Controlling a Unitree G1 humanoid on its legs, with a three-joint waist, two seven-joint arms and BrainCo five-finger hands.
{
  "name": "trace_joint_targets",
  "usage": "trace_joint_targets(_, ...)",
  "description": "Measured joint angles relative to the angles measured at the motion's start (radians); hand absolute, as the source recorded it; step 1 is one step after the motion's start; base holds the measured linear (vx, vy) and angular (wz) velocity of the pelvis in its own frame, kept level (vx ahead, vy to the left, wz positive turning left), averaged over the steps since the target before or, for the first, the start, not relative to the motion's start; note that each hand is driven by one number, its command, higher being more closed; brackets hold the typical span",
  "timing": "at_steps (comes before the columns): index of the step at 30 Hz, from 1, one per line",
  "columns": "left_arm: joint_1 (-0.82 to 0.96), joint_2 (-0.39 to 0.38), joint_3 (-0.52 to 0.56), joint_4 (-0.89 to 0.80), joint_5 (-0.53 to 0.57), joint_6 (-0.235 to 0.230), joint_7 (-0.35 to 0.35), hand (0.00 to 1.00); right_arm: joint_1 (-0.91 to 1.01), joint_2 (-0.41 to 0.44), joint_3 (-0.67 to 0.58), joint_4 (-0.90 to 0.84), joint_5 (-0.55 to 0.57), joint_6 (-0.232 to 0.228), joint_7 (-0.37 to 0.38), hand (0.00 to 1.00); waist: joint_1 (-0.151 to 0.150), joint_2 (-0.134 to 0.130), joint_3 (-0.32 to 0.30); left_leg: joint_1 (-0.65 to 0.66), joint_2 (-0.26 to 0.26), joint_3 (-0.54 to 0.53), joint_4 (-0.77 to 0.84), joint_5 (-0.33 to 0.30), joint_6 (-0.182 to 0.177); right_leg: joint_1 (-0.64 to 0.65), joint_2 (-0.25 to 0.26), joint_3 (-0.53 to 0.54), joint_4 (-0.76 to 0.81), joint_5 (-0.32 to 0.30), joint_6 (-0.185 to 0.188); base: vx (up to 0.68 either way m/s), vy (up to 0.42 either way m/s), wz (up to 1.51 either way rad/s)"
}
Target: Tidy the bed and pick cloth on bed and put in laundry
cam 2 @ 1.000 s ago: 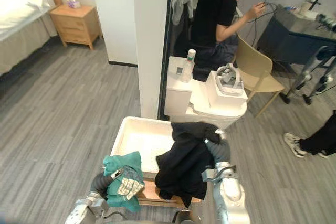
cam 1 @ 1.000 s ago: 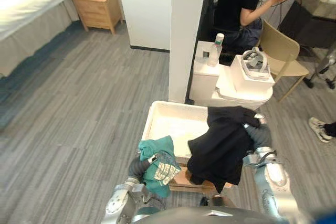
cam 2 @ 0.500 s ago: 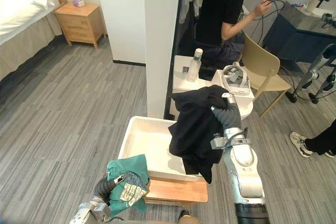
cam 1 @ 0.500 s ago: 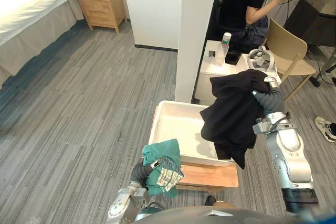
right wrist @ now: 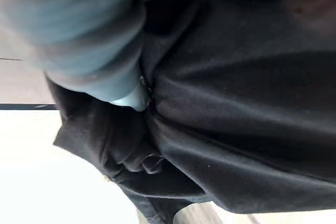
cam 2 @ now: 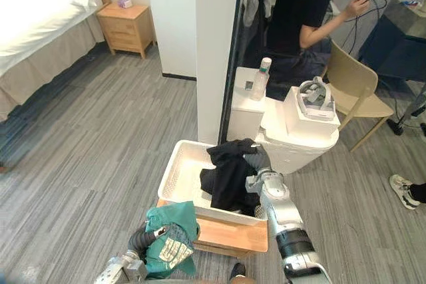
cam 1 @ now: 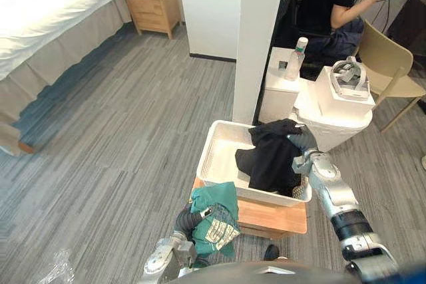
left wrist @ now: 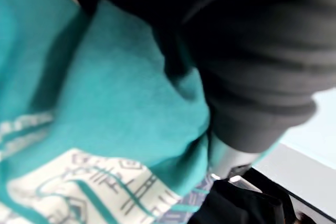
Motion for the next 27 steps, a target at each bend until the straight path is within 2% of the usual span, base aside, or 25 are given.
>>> trace_joint_targets(1, -0.018, 0.002, 0.012, 0.000, -0.001, 0.000, 0.000, 1.00, -0.039, 0.000, -0.003, 0.017, 0.001, -0.001, -0.010, 1.00, 0.003, -0.003, 0.017, -0.020, 0.000, 0.000, -0.001, 0.003, 0.005, -0.020, 0.000, 0.000, 0.000, 0.003, -0.004, -0.11, -0.041, 0.14)
trace_joint_targets(2, -0.041, 0.005, 0.029, 0.000, -0.002, 0.000, 0.000, 1.00, -0.089, 0.000, -0.008, 0.035, 0.003, -0.003, -0.018, 0.00, 0.006, -0.004, 0.044, -0.048, 0.001, 0.000, -0.004, 0.015, 0.005, -0.045, -0.001, -0.005, 0.000, 0.003, -0.005, -0.08, -0.049, 0.12)
trace_joint_targets(4, -0.054, 0.005, 0.035, 0.000, -0.002, 0.000, 0.000, 1.00, -0.115, 0.000, -0.014, 0.056, 0.007, -0.014, -0.019, 0.00, 0.005, 0.001, 0.069, -0.052, 0.002, 0.001, -0.014, 0.025, 0.005, -0.050, -0.001, -0.012, 0.000, 0.004, -0.005, -0.04, -0.041, 0.16)
trace_joint_targets(5, -0.058, -0.001, 0.035, 0.000, -0.002, -0.001, 0.000, 1.00, -0.121, 0.003, -0.034, 0.103, 0.023, -0.026, -0.019, 0.00, 0.012, 0.016, 0.084, -0.064, 0.007, -0.001, -0.019, 0.038, -0.004, -0.060, -0.001, -0.024, 0.007, 0.008, -0.010, 0.01, -0.018, 0.15)
trace_joint_targets(7, -0.059, -0.008, 0.035, 0.000, -0.002, -0.004, 0.000, 1.00, -0.120, 0.004, -0.040, 0.147, 0.023, -0.036, -0.020, 0.00, 0.021, 0.023, 0.094, -0.067, 0.009, 0.000, -0.017, 0.048, 0.001, -0.065, 0.000, -0.025, 0.009, 0.011, -0.011, 0.07, -0.002, 0.07)
trace_joint_targets(11, -0.082, -0.023, 0.034, -0.002, -0.001, -0.012, 0.000, 1.00, -0.119, 0.020, -0.044, 0.216, 0.001, -0.056, -0.048, 0.00, 0.024, 0.027, 0.109, -0.078, 0.002, 0.011, -0.009, 0.050, -0.002, -0.076, 0.001, -0.027, 0.021, 0.011, -0.011, 0.08, 0.023, 0.05)
trace_joint_targets(13, -0.091, -0.024, 0.034, -0.015, -0.001, -0.018, 0.000, 1.00, -0.118, 0.028, -0.044, 0.229, -0.022, -0.063, -0.063, 0.00, 0.024, 0.027, 0.109, -0.072, 0.003, 0.013, -0.008, 0.050, -0.002, -0.076, -0.009, -0.025, 0.027, 0.011, -0.011, 0.06, 0.038, 0.01)
trace_joint_targets(16, -0.090, -0.023, 0.034, -0.047, -0.001, -0.037, 0.000, 1.00, -0.103, 0.047, -0.045, 0.237, -0.059, -0.099, -0.084, 0.00, 0.024, 0.026, 0.110, -0.059, -0.001, 0.031, -0.008, 0.050, -0.002, -0.070, -0.017, -0.022, 0.031, 0.012, -0.009, 0.01, 0.018, -0.04)
trace_joint_targets(20, -0.069, -0.018, 0.035, -0.086, 0.000, -0.037, 0.000, 1.00, -0.024, 0.047, -0.045, 0.225, -0.077, -0.141, -0.104, 0.00, 0.024, 0.024, 0.108, -0.021, 0.000, 0.035, -0.007, 0.035, 0.001, -0.030, -0.015, -0.020, 0.028, 0.011, -0.007, -0.01, 0.010, 0.00)
trace_joint_targets(25, -0.019, -0.014, 0.042, -0.149, 0.039, -0.073, -0.004, 1.00, 0.097, 0.047, -0.045, 0.141, -0.128, -0.161, -0.122, 0.00, 0.016, 0.015, 0.084, -0.005, 0.000, 0.059, 0.002, 0.019, 0.008, -0.002, -0.008, 0.006, -0.001, 0.001, 0.007, -0.05, -0.005, -0.12)
trace_joint_targets(27, 0.001, -0.014, 0.049, -0.205, 0.038, -0.085, -0.020, 1.00, 0.144, 0.044, -0.045, 0.122, -0.152, -0.162, -0.125, 0.00, -0.003, 0.010, 0.062, -0.003, 0.002, 0.060, 0.000, 0.019, 0.008, -0.003, -0.006, 0.008, -0.001, 0.001, 0.007, 0.00, 0.002, -0.07)
